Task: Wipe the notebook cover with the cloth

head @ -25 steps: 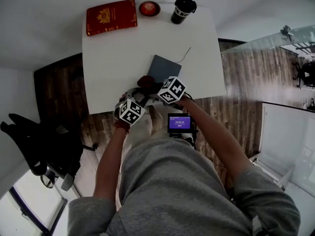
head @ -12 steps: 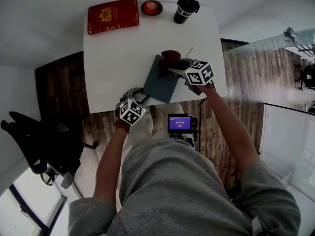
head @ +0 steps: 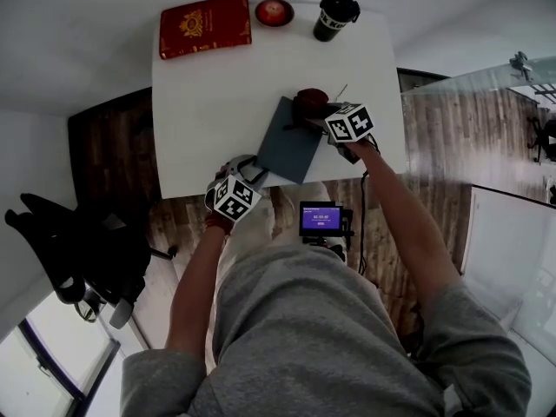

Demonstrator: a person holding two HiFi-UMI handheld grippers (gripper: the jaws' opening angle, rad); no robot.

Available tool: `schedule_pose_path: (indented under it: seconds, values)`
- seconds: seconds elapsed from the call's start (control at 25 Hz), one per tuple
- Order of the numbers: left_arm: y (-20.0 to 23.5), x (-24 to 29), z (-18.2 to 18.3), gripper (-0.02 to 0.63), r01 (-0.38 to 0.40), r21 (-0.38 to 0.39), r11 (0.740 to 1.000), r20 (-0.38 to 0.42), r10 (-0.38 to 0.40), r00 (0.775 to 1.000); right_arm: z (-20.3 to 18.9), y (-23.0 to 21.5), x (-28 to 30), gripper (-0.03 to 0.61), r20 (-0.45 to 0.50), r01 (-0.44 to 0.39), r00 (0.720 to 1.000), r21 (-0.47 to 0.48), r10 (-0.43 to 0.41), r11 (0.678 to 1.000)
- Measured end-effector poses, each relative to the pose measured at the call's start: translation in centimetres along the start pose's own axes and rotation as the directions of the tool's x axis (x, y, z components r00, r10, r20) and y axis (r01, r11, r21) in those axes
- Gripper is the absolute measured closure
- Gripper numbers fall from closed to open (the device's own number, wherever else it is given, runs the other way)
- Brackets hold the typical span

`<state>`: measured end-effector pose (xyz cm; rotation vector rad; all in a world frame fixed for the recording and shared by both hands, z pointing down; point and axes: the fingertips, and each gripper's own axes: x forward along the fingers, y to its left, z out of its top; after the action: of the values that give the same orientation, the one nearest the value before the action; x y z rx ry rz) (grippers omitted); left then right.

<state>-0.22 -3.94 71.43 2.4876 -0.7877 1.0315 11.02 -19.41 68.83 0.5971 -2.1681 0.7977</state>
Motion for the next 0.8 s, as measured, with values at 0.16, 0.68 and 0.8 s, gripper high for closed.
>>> schedule_pose_path:
  seconds: [0.16, 0.68, 0.8]
  values:
    - [0.0, 0.1, 0.0, 0.417, -0.006, -0.003, 1.000, 0.000, 0.006, 1.000, -0.4, 0.4, 0.2, 0.410, -0.015, 0.010, 1.000, -0.053, -0.011, 0.999]
    - [-0.2, 0.1, 0.0, 0.417, -0.007, 0.002, 1.000, 0.003, 0.007, 1.000, -1.7, 3.2, 0.6, 0.423, -0.098, -0.028, 0.995, -0.091, 0.019, 0.995]
    - [-0.3, 0.0, 0.0, 0.417, -0.008, 0.002, 1.000, 0.002, 0.008, 1.000, -2.1, 4.3, 0.9, 0.425, -0.116, -0.041, 0.993, -0.104, 0.029, 0.994]
